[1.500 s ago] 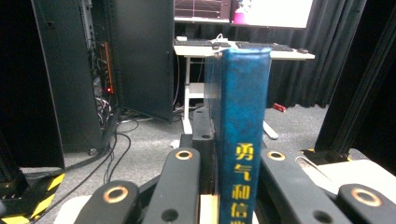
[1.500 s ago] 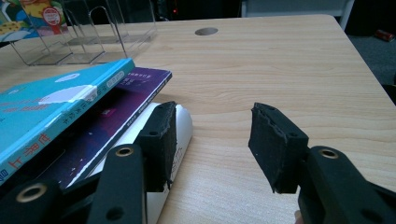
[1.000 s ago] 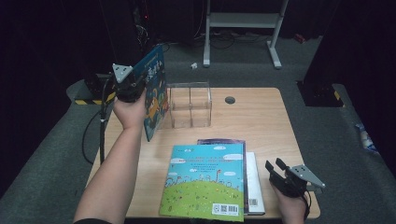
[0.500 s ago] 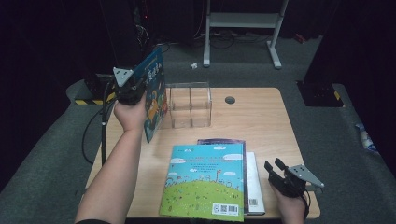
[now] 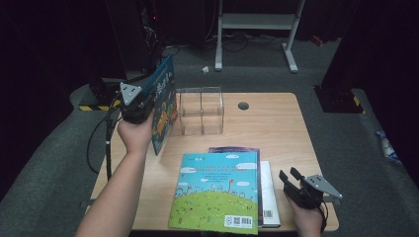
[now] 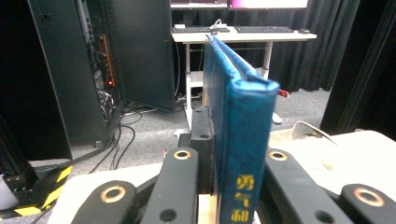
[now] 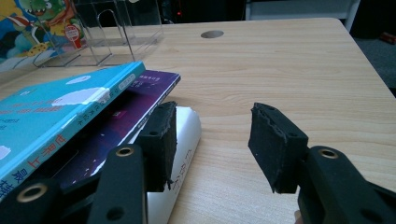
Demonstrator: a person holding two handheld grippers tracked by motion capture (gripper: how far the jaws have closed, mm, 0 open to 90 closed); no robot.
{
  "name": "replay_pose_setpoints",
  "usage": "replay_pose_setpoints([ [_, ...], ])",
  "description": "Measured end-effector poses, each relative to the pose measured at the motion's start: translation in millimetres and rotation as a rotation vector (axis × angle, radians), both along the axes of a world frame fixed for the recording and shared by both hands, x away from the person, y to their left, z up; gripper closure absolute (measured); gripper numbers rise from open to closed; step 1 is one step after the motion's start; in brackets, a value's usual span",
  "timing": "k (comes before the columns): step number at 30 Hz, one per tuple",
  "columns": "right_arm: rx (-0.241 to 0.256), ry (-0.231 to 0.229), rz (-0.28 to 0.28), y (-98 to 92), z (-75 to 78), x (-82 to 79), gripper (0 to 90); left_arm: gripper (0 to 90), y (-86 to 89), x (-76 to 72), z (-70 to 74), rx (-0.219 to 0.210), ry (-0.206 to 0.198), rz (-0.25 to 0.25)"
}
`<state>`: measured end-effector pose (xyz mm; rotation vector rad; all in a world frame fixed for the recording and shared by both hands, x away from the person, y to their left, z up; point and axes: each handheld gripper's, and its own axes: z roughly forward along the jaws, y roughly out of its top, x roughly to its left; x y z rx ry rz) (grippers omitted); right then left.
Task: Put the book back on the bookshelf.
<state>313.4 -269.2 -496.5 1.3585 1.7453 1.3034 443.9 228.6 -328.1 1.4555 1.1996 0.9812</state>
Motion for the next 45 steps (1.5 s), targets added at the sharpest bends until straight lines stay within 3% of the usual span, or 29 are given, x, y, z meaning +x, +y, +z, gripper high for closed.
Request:
replay_pose_setpoints([
  [9,-0.01,0.008,0.009,4.3,-1.8,1.4,51.0,81.5,10.0,-15.5,-9.9,-0.021,0.006,-0.005],
  [27,-0.016,0.009,0.014,5.8,-2.2,1.7,51.0,80.7,12.3,-26.6,-17.2,-0.03,0.003,-0.022],
  [35,-0.014,0.01,0.012,5.2,-2.5,1.7,51.0,75.8,8.6,-23.1,-9.5,-0.011,0.008,-0.043],
  [41,-0.015,0.01,0.013,5.3,-2.6,1.6,50.9,81.9,5.3,-18.9,-4.0,0.034,0.027,-0.041],
  [45,-0.012,0.009,0.011,4.3,-2.5,1.8,51.0,83.0,6.8,-15.2,-2.6,0.017,0.021,-0.025],
])
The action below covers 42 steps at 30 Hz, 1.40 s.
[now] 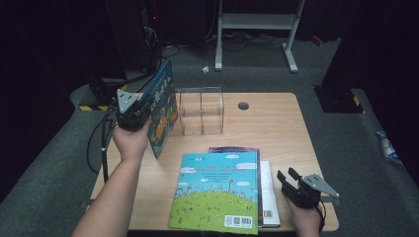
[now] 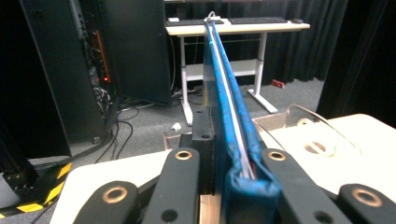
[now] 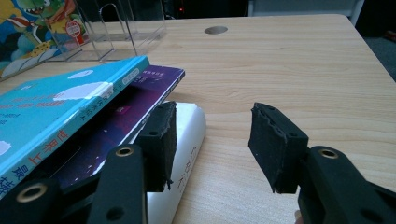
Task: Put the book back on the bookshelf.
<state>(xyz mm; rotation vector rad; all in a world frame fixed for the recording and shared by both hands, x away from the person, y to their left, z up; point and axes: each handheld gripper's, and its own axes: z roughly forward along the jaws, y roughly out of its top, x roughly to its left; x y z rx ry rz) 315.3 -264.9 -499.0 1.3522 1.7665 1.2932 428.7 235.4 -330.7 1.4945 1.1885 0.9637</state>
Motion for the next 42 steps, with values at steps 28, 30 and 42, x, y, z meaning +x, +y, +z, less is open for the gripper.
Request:
replay_pose_setpoints([
  [28,0.009,-0.008,-0.007,-4.1,1.5,-1.0,51.2,83.3,-7.6,38.1,10.2,-0.033,-0.013,0.091],
  [30,0.009,-0.008,-0.007,-4.2,1.5,-1.1,51.2,83.2,-7.0,38.9,8.8,-0.036,-0.015,0.098],
  [42,0.004,-0.006,-0.002,-2.5,0.7,-0.5,51.5,83.2,-5.9,34.5,4.1,-0.032,-0.036,0.11],
])
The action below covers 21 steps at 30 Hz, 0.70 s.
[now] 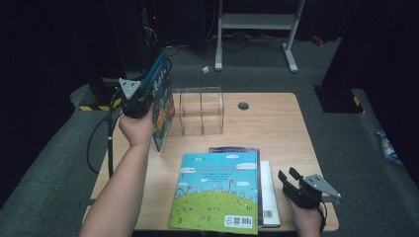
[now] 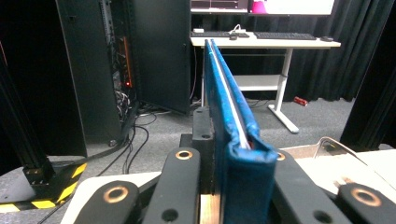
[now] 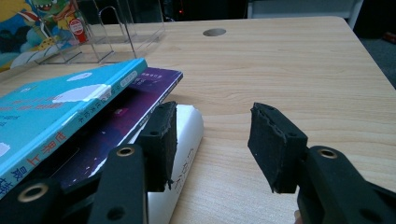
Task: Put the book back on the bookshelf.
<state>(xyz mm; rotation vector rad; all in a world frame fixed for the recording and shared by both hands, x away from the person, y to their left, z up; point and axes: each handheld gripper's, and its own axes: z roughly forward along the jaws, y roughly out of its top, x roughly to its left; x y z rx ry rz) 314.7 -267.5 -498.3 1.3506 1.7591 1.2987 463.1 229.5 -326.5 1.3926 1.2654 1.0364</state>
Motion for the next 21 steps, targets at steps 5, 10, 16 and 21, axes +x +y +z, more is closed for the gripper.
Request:
replay_pose_setpoints([
  [5,0.0,0.002,0.002,0.6,-0.2,0.0,51.4,82.9,0.8,-4.7,-3.5,-0.004,-0.007,-0.004],
  [10,-0.001,0.001,0.002,0.9,0.1,-0.3,51.4,82.1,2.9,-9.4,-7.2,-0.013,-0.012,-0.011],
  [16,-0.001,0.001,0.005,2.5,0.4,-0.9,51.3,81.6,7.2,-11.0,-9.4,-0.02,-0.005,-0.016],
  [21,-0.002,0.001,0.005,2.6,0.4,-0.8,51.3,80.9,11.5,-11.7,-11.4,-0.029,0.0,-0.021],
])
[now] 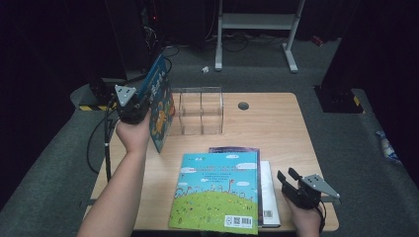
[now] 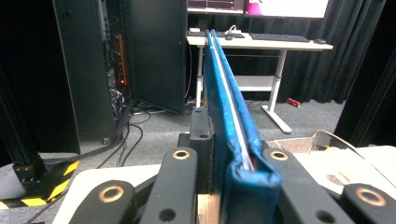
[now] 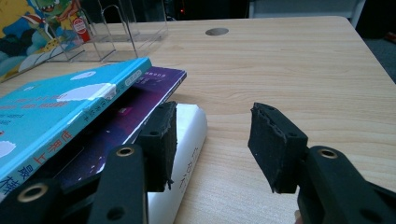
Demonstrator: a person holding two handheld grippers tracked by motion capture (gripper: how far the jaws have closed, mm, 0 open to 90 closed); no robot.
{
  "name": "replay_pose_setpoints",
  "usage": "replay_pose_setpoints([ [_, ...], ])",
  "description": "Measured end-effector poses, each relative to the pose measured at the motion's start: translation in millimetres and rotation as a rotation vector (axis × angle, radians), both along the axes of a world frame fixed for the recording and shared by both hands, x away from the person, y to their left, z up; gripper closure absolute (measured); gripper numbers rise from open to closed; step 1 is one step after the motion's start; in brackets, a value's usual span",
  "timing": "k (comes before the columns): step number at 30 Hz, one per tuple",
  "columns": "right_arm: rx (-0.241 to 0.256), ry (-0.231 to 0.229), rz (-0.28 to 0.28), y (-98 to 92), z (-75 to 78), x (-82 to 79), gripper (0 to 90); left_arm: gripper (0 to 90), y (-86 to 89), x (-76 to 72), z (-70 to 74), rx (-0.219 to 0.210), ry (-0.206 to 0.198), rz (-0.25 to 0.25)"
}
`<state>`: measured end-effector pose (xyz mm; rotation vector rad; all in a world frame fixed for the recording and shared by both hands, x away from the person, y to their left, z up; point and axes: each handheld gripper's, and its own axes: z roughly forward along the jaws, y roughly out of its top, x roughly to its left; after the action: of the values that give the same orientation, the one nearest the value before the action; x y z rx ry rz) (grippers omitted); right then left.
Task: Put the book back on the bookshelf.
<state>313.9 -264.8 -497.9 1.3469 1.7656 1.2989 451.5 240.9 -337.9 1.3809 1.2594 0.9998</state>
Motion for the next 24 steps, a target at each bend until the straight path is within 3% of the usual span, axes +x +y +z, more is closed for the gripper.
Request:
replay_pose_setpoints([
  [6,0.0,0.001,0.0,0.3,-0.3,-0.2,51.3,79.6,0.5,-0.3,-1.0,-0.008,-0.002,-0.018],
  [24,0.0,0.002,0.001,0.9,-0.8,0.0,51.3,62.7,-1.0,-0.4,-2.0,0.001,0.003,-0.036],
])
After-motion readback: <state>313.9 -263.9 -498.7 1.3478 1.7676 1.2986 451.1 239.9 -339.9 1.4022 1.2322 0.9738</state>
